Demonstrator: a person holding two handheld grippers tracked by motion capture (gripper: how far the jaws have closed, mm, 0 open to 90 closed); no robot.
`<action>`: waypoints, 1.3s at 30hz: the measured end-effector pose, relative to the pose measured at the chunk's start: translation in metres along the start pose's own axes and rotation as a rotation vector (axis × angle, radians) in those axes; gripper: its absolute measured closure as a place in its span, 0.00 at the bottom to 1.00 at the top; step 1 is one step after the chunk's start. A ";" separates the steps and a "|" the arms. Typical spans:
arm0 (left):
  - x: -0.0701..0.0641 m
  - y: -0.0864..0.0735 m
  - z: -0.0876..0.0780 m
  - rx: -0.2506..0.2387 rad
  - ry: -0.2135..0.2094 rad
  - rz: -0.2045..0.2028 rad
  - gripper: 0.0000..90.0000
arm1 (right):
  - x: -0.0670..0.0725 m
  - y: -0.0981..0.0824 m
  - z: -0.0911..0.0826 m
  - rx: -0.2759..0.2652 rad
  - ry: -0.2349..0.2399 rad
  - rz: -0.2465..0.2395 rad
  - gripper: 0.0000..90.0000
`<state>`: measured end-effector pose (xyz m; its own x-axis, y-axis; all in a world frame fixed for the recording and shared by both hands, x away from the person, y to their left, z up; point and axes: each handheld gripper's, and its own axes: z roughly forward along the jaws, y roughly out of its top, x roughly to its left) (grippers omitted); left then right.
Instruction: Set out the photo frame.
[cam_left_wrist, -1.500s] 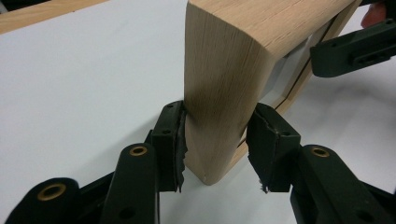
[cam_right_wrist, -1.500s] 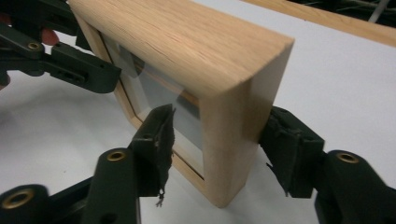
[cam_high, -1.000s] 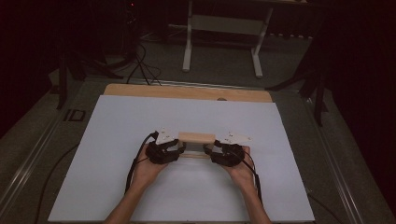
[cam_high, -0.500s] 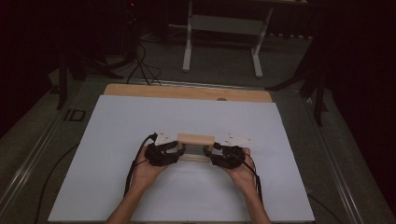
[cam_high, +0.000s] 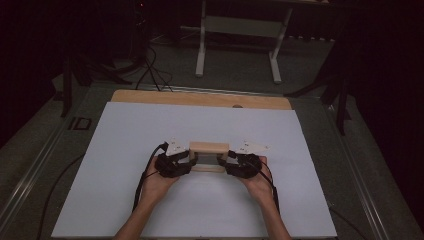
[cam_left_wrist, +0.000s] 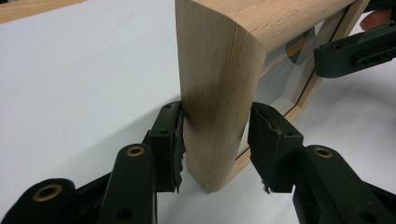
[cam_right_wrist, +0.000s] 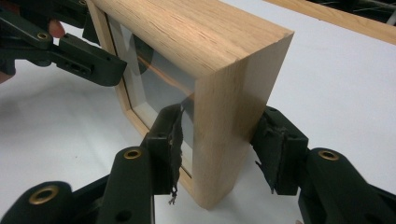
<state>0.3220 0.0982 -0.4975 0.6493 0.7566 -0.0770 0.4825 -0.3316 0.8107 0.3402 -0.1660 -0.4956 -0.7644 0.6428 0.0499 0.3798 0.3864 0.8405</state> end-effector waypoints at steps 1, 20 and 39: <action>0.001 0.001 0.000 -0.001 0.000 -0.007 0.62 | 0.000 0.000 0.001 0.000 0.000 0.004 0.59; 0.013 0.001 0.004 -0.001 -0.024 -0.071 0.62 | -0.009 0.006 0.012 0.005 0.020 0.059 0.57; 0.017 0.002 0.008 0.012 -0.013 -0.103 0.65 | -0.014 0.008 0.014 0.021 -0.009 0.088 0.61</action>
<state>0.3384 0.1059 -0.5017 0.6035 0.7797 -0.1670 0.5541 -0.2596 0.7910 0.3612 -0.1632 -0.4973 -0.7225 0.6811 0.1183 0.4564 0.3414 0.8217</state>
